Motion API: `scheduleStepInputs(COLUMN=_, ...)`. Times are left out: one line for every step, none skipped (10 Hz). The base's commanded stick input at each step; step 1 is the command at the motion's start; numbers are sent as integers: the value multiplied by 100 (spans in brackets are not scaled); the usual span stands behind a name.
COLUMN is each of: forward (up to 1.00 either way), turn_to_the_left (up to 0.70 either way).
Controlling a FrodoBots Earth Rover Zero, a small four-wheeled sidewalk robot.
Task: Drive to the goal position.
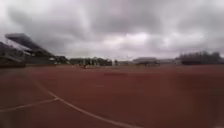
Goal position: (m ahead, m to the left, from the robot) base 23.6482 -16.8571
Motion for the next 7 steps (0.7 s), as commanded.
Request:
scheduleStepInputs(forward=70, turn_to_the_left=-35)
scheduleStepInputs(forward=70, turn_to_the_left=-35)
scheduleStepInputs(forward=70, turn_to_the_left=-35)
scheduleStepInputs(forward=70, turn_to_the_left=-35)
scheduleStepInputs(forward=70, turn_to_the_left=-35)
scheduleStepInputs(forward=70, turn_to_the_left=-35)
scheduleStepInputs(forward=70, turn_to_the_left=-35)
